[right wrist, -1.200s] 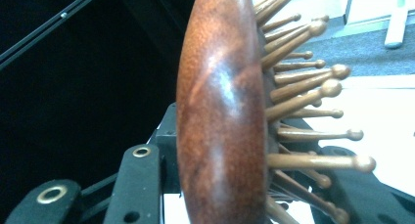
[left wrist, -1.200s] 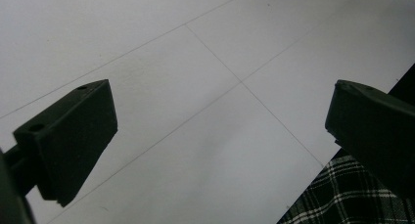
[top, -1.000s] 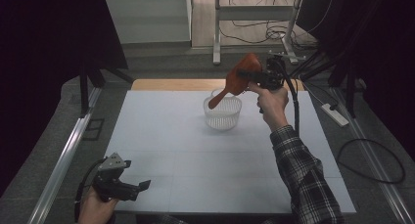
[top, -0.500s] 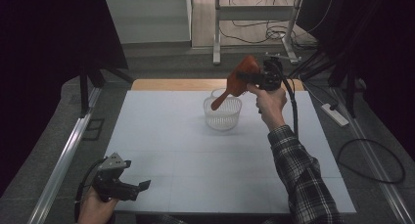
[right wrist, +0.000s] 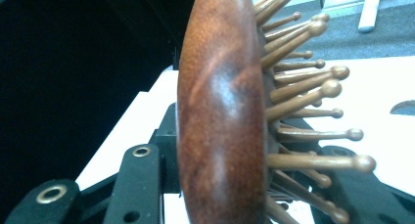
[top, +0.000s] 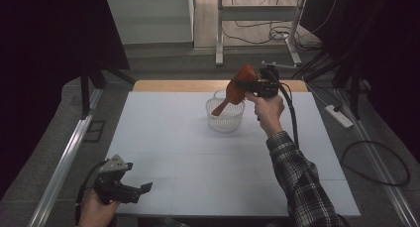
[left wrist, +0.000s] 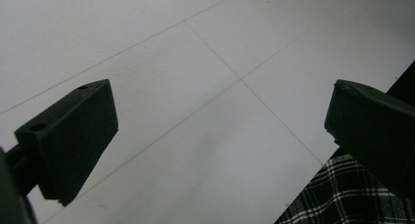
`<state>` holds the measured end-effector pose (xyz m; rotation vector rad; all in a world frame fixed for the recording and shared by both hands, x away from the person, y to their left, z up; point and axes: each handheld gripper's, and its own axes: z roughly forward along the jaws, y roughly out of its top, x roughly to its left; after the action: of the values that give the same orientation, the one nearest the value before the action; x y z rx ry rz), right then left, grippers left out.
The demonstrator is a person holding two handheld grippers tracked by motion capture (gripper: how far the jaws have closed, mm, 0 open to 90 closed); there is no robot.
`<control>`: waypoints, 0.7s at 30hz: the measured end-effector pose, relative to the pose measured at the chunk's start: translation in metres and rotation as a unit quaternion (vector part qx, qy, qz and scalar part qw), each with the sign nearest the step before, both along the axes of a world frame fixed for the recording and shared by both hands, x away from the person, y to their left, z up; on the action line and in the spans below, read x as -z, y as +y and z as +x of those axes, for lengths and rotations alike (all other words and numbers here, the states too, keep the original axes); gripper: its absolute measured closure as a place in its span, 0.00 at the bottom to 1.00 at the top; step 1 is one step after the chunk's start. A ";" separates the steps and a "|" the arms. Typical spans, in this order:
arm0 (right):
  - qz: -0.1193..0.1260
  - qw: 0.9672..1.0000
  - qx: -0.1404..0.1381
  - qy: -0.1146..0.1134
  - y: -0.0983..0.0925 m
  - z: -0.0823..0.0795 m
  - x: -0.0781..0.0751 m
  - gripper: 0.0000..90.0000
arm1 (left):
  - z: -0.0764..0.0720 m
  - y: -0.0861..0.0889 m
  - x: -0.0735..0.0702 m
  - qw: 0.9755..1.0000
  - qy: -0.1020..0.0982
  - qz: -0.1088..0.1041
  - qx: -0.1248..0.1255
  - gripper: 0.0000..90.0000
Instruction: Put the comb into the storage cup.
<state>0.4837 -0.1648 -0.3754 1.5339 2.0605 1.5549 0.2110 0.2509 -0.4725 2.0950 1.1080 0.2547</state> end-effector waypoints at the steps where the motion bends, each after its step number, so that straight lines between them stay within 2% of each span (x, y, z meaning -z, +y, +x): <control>1: -0.001 1.000 0.000 0.002 0.001 0.000 0.002 0.61 | 0.000 0.000 0.000 1.000 0.000 0.000 0.000 0.00; 21: -0.013 1.000 -0.001 0.019 0.007 0.000 0.030 0.61 | 0.000 -0.001 0.000 1.000 0.002 0.005 0.000 0.00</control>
<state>0.4839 -0.1580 -0.4049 1.5643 2.0951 1.5041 0.2113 0.2500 -0.4728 2.1055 1.1099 0.2570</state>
